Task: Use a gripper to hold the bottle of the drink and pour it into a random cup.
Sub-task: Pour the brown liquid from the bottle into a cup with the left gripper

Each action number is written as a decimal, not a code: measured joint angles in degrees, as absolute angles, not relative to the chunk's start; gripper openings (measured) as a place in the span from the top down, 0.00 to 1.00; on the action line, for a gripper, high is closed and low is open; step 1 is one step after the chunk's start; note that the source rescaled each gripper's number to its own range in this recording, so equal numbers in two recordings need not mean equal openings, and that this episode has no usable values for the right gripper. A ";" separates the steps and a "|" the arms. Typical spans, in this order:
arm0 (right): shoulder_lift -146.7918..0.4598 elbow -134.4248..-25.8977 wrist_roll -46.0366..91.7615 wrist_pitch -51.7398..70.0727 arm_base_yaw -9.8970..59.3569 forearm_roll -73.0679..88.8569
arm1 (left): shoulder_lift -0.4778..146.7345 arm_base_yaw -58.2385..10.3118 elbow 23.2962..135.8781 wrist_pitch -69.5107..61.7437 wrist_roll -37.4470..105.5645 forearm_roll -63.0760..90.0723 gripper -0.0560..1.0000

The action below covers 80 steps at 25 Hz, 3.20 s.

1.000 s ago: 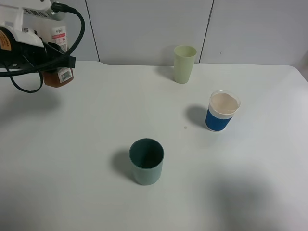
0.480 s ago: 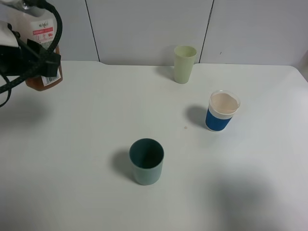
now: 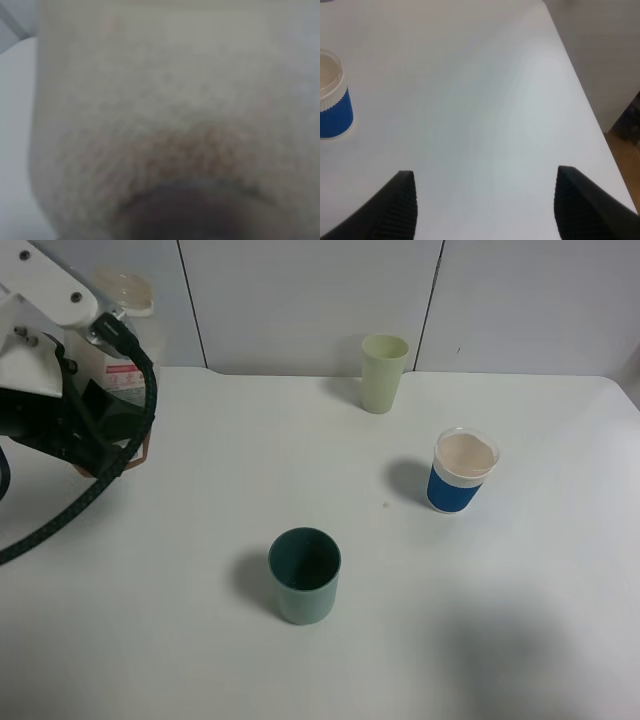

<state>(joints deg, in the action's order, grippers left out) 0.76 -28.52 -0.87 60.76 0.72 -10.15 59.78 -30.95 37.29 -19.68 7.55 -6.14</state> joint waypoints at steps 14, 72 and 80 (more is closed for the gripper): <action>0.76 -28.52 -0.87 60.76 0.72 -10.15 | 65.40 -33.69 34.36 -17.25 35.82 15.59 0.91; 0.76 -28.52 -0.87 60.76 0.72 -10.10 | 87.15 -67.28 25.97 46.43 119.24 90.93 0.91; 0.76 -28.52 -0.87 60.76 0.72 -10.10 | 90.56 -67.28 29.10 48.52 119.24 91.76 0.91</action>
